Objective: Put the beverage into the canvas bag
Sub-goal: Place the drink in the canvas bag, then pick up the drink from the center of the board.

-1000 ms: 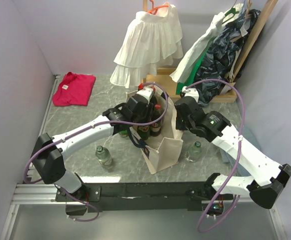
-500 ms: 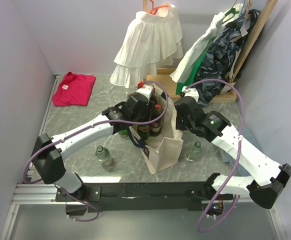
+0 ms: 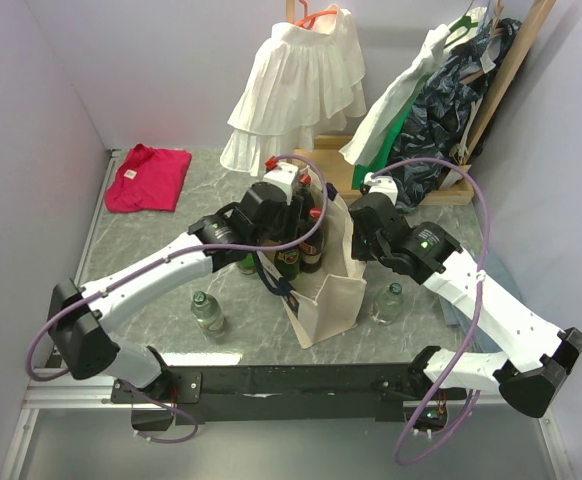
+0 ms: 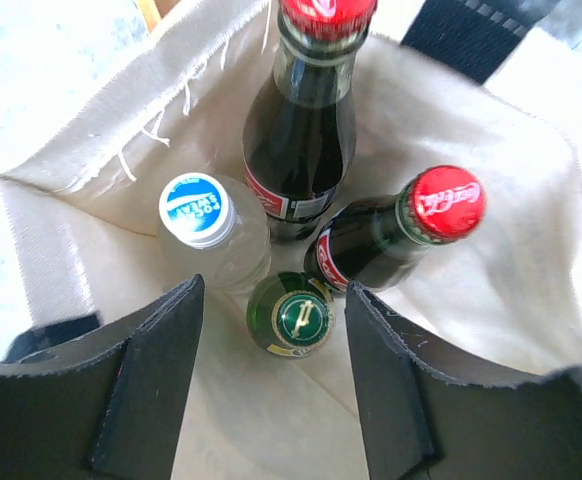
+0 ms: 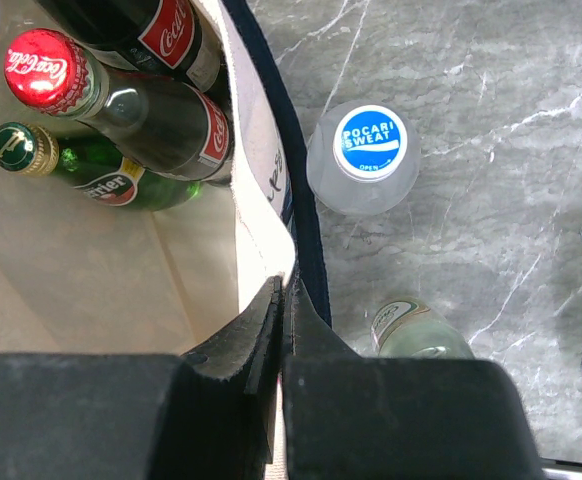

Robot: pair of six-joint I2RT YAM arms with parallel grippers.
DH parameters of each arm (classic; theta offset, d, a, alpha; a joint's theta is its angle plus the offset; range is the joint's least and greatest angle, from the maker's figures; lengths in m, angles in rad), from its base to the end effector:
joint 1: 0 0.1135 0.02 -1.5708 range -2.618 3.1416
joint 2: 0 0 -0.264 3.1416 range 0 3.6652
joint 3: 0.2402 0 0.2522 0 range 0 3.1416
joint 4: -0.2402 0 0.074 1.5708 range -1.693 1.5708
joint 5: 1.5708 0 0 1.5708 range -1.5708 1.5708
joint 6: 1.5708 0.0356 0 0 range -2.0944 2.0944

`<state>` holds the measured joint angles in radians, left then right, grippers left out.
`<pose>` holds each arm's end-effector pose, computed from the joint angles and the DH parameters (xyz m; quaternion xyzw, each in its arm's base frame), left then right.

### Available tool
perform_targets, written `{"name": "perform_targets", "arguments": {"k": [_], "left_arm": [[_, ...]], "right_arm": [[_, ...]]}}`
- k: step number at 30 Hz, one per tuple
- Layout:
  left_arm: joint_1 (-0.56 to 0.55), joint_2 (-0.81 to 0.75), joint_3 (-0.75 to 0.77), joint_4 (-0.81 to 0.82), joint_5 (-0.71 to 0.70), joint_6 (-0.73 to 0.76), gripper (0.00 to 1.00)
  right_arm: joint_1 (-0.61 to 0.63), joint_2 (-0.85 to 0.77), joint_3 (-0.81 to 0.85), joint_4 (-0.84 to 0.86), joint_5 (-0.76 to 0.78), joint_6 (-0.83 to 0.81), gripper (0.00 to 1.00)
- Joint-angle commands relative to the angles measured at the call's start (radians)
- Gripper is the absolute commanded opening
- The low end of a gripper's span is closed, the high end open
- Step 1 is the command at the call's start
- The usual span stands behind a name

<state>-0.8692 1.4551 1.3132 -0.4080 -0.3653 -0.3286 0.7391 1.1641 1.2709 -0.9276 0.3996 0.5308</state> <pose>0.2240 -0.2453 0.3444 0.1436 0.8506 -0.1399 0.4862 0.1760 0.1417 0.3636 -0.0225 0.9146 0.0642 0.3986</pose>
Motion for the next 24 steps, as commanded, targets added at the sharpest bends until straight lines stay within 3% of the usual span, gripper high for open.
{"name": "perform_targets", "arguments": {"k": [1,10,17,24], "left_arm": [[-0.005,-0.07,0.05,0.021,-0.02,-0.004,0.64],[-0.005,-0.165,0.035,0.052,0.011,-0.015,0.7],[-0.007,-0.24,-0.012,0.072,-0.02,-0.035,0.72],[-0.007,-0.306,-0.068,0.048,-0.052,-0.056,0.74]], "right_arm": [[-0.003,-0.007,0.024,0.039,0.021,0.006,0.0],[-0.003,-0.014,0.061,0.027,0.022,0.006,0.06],[-0.003,-0.017,0.087,-0.001,0.021,0.014,0.29],[-0.003,-0.041,0.099,-0.004,0.007,0.005,0.44]]}}
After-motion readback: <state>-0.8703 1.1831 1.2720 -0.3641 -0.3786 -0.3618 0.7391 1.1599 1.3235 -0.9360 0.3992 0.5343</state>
